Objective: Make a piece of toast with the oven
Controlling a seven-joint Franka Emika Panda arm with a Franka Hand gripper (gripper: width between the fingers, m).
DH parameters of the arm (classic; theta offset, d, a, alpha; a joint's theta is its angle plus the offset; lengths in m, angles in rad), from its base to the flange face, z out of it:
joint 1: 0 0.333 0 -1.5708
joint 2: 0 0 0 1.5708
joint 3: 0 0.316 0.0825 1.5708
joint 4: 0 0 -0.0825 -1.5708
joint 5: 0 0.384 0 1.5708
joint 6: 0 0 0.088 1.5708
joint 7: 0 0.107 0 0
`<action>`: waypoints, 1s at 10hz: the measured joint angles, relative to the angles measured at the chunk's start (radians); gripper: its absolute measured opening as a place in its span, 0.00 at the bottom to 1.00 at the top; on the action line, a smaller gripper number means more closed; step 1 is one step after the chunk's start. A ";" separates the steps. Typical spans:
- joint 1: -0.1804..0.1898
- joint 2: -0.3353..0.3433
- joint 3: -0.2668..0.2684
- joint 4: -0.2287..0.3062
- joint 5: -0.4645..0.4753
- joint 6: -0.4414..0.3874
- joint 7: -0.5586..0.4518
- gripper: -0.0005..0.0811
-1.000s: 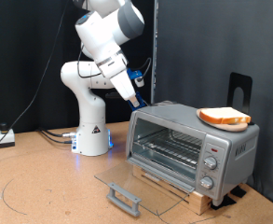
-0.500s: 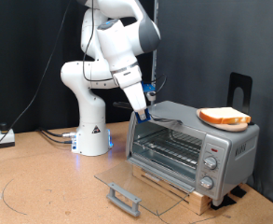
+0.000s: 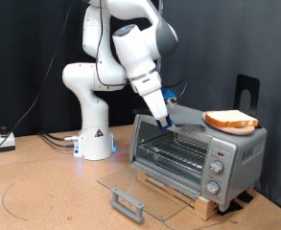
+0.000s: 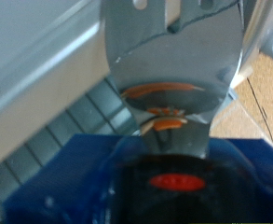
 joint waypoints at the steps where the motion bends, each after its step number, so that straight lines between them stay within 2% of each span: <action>1: 0.006 0.007 0.004 0.013 0.021 0.000 0.000 0.51; 4: 0.012 -0.004 -0.010 0.045 0.044 -0.062 -0.014 0.51; 6: 0.012 -0.007 -0.004 0.056 0.044 -0.068 -0.007 0.51; 8: 0.012 0.003 0.032 0.062 0.043 -0.052 0.027 0.51; 10: 0.013 0.019 0.092 0.063 0.043 -0.007 0.066 0.51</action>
